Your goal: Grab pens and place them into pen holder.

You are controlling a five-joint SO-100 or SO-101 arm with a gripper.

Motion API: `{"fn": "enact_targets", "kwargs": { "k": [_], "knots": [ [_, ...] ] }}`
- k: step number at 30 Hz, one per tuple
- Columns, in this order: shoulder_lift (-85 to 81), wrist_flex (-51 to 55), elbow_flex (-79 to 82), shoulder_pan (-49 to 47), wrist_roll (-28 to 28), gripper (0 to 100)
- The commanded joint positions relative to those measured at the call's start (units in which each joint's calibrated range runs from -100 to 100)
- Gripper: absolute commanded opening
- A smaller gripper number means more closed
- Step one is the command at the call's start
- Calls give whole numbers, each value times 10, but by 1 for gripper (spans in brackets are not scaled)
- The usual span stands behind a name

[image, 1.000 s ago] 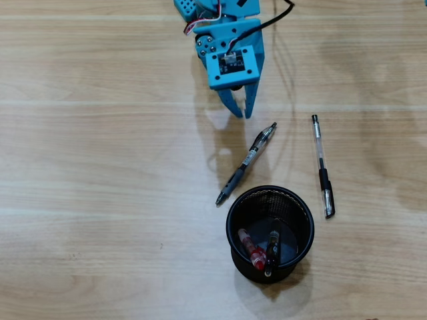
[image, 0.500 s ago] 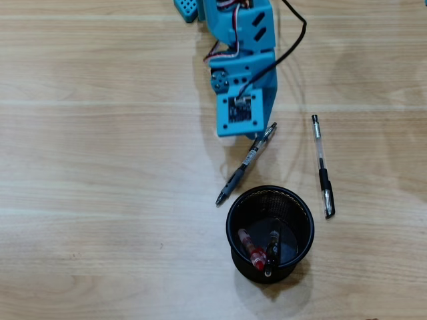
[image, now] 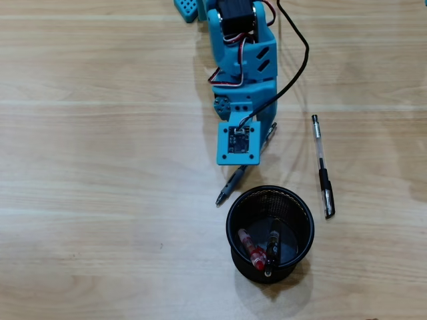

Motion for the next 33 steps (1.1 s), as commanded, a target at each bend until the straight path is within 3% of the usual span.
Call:
{"fn": "enact_targets", "kwargs": {
  "k": [1,7,33],
  "knots": [
    [7,-1,-32,12,-3,6],
    [33,-1,-41,15,-3,11],
    [147,-1,-88,29,-4,11]
  ]
}}
